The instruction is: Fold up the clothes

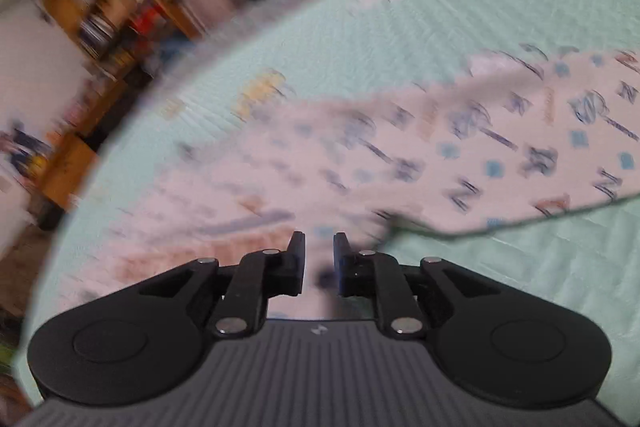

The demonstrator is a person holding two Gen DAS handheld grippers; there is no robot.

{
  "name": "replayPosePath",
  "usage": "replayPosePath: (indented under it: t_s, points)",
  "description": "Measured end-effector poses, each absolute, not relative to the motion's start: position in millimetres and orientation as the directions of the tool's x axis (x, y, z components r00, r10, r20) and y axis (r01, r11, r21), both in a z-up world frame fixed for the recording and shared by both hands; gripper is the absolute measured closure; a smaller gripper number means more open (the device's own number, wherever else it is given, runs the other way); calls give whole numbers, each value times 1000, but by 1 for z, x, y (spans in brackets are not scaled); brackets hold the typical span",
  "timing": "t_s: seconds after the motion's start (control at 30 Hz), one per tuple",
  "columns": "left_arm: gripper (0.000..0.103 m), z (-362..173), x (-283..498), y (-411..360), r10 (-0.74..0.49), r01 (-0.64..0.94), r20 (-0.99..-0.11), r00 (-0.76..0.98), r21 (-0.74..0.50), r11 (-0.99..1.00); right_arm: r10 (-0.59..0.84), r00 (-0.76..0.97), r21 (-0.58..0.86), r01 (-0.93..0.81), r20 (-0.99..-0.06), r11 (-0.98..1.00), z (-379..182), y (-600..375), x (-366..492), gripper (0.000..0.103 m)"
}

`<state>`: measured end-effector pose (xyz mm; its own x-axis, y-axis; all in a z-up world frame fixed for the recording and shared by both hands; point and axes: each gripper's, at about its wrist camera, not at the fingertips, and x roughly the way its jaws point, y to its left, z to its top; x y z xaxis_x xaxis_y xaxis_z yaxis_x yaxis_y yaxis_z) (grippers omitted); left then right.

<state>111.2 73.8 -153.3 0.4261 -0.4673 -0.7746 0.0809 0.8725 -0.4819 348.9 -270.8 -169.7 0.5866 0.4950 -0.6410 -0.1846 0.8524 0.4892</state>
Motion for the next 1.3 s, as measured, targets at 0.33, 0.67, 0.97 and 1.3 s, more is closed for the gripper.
replayPosePath:
  t_s: [0.33,0.67,0.97,1.3]
  points:
    - [2,-110,138,92,-505,102,-612,609,-570,815,715,537,718,-259,-448,646,-162,-258,234,84]
    - [1,-157,145,65,-357,-13,-730,582,-448,894,552,678,320,-450,-485,834,-185,-194,160,69]
    - [1,-126,75,53,-323,22,-730,602,-390,921,575,612,386,-426,-543,818,-164,-182,123,34]
    - [1,-68,70,35,-112,46,-662,741,-116,992,598,663,368,-473,-450,801,-121,-165,120,34]
